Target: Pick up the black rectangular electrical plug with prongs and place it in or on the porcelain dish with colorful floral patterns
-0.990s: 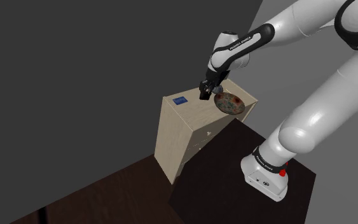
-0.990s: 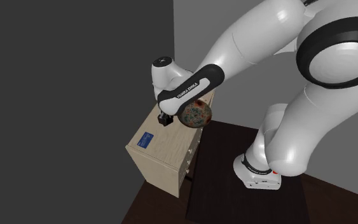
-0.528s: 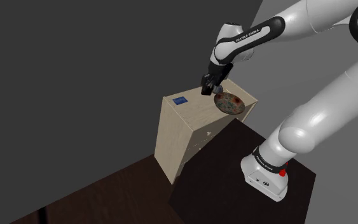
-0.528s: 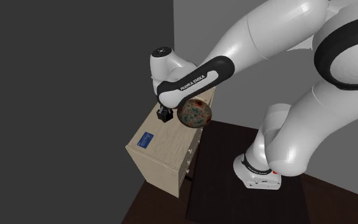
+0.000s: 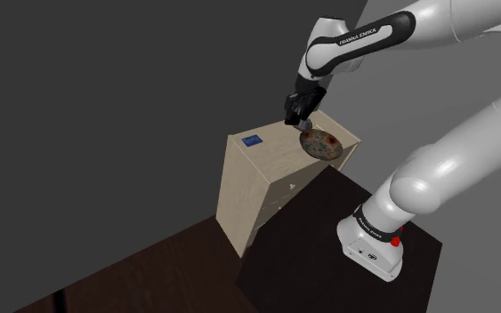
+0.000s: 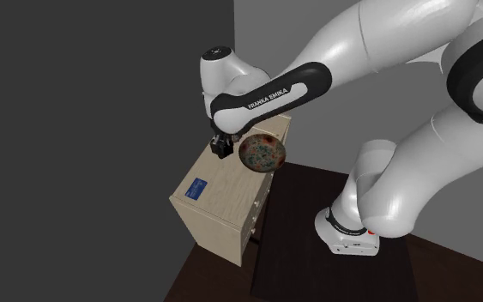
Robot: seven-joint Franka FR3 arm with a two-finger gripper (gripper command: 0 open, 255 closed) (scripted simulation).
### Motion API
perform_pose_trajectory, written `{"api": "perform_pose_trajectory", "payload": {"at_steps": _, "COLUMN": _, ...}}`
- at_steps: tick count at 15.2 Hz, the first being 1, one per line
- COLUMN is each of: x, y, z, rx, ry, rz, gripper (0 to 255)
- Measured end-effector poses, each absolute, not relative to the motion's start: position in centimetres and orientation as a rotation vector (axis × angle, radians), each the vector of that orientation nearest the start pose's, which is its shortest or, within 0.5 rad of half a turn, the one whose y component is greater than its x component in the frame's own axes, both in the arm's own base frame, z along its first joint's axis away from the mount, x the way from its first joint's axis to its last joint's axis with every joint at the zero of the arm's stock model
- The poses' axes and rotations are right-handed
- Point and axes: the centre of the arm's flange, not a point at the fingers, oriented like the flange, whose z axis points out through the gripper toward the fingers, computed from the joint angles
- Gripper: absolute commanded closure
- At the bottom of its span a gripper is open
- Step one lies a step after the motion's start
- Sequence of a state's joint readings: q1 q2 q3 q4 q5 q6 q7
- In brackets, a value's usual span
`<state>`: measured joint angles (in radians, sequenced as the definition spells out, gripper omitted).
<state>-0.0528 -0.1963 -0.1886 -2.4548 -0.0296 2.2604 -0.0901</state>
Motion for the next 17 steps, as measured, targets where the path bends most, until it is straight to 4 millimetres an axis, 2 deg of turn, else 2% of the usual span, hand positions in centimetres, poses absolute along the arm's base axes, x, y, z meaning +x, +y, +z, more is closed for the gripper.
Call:
{"api": "perform_pose_trajectory", "payload": {"at_steps": 3, "x": 43.8, "y": -11.4, "z": 38.2, "rx": -3.121, "ry": 0.202, "rz": -0.002, "gripper": 255}}
{"api": "perform_pose_trajectory", "payload": {"at_steps": 14, "x": 32.4, "y": -19.2, "z": 39.0, "rx": -3.121, "ry": 0.204, "rz": -0.001, "gripper": 255}}
{"api": "perform_pose_trajectory", "payload": {"at_steps": 17, "x": 31.5, "y": -19.8, "z": 38.0, "rx": -3.121, "ry": 0.202, "rz": 0.0, "gripper": 255}}
